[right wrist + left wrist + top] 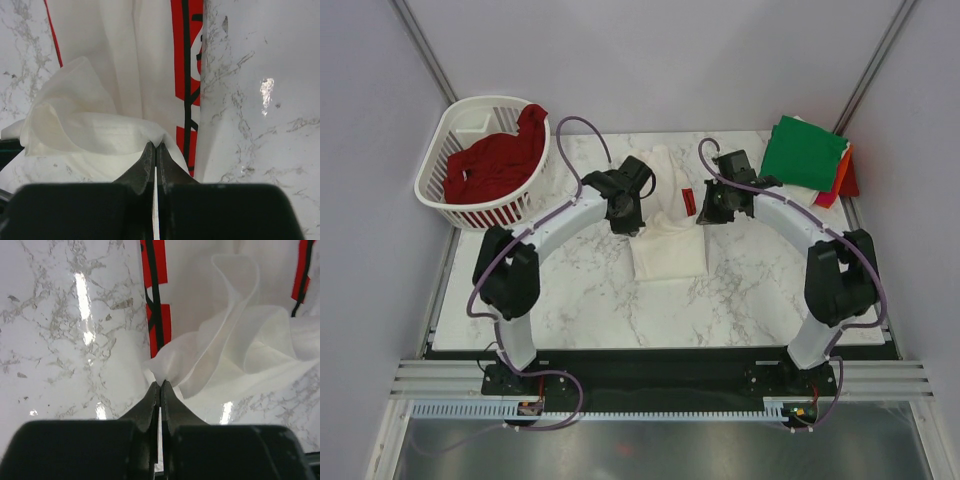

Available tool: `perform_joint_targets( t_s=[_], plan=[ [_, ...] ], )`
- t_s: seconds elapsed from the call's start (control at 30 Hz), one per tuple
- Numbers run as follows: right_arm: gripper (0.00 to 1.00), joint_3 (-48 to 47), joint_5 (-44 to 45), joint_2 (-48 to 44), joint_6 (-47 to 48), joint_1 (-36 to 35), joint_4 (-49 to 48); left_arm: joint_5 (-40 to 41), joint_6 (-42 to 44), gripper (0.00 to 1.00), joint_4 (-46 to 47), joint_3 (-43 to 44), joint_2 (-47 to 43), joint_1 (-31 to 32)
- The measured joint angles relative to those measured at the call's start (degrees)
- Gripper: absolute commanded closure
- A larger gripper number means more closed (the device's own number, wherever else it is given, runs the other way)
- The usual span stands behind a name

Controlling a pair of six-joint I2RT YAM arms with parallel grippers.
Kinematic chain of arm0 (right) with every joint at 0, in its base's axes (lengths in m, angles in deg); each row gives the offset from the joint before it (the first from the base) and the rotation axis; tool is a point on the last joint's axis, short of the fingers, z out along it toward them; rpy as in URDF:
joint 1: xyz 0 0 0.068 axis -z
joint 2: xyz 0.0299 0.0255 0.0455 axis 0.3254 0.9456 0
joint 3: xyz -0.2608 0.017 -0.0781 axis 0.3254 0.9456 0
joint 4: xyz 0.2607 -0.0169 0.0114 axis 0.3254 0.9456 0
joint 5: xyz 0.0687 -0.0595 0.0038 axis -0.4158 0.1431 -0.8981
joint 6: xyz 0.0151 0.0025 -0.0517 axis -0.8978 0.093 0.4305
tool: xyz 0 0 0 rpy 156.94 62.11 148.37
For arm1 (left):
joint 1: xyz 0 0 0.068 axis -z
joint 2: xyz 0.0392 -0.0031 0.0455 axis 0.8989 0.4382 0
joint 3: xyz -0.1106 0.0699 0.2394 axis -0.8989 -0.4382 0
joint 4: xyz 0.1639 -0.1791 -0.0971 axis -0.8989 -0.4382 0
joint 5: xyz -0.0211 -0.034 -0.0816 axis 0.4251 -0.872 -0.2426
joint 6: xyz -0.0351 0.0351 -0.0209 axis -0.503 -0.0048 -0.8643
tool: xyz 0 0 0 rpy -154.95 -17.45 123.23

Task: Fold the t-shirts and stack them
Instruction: Fold the tshirt

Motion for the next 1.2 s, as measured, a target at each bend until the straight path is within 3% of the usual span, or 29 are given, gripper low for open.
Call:
perform_joint_targets(
  t_s=[0.3,0.37,0.4,0.43,0.47,0.5,0.57,0.6,0.67,0.73,0.9,1.03,1.2],
  plan=[
    [0.99,-6.8,-0.4,14.6,-0.1,1.0,-1.8,0.0,4.8,0.97,-0.3,9.2,17.2,-3.9],
    [0.87,-8.5,0.0,17.5,-0.4,1.3,-1.9,0.0,6.1,0.94,-0.6,11.8,20.3,-4.3],
    [0.76,-9.4,0.1,18.9,-0.6,1.5,-1.9,0.0,6.8,0.91,-1.0,13.6,21.7,-4.6],
    [0.68,-10.3,0.3,20.1,-0.8,1.6,-1.8,0.0,7.5,0.84,-1.0,15.3,23.1,-4.8],
    [0.48,-11.3,0.5,21.3,-0.9,1.8,-1.8,0.0,8.1,0.75,-1.0,16.4,23.8,-4.9],
    [0.4,-12.3,0.7,22.2,-1.1,2.0,-1.7,0.0,8.9,0.67,-1.1,17.9,24.6,-5.2],
    [0.29,-14.4,1.7,23.3,-0.8,2.4,-0.9,0.0,10.0,0.47,-1.0,19.5,25.0,-5.6],
    [0.2,-15.5,2.1,23.5,-0.7,2.7,-0.5,0.0,10.6,0.43,-1.3,20.3,25.0,-5.9],
    [0.14,-17.7,3.7,23.5,-0.6,3.1,0.4,0.2,11.5,0.36,-1.4,22.2,24.9,-6.5],
    [0.14,-20.3,5.4,23.2,-0.1,3.5,1.2,0.7,12.4,0.32,-1.2,23.6,24.6,-6.8],
    [0.14,-20.7,8.7,17.0,0.9,3.6,2.8,2.8,13.5,0.32,-1.4,23.3,19.7,-7.4],
    [0.15,-11.3,6.9,5.3,1.0,3.6,0.1,3.3,12.9,0.38,-0.7,15.8,9.4,-6.9],
    [0.22,4.4,1.4,-4.7,1.0,3.6,-3.0,0.1,9.9,0.39,2.9,-0.1,-3.9,-3.9]
  ],
)
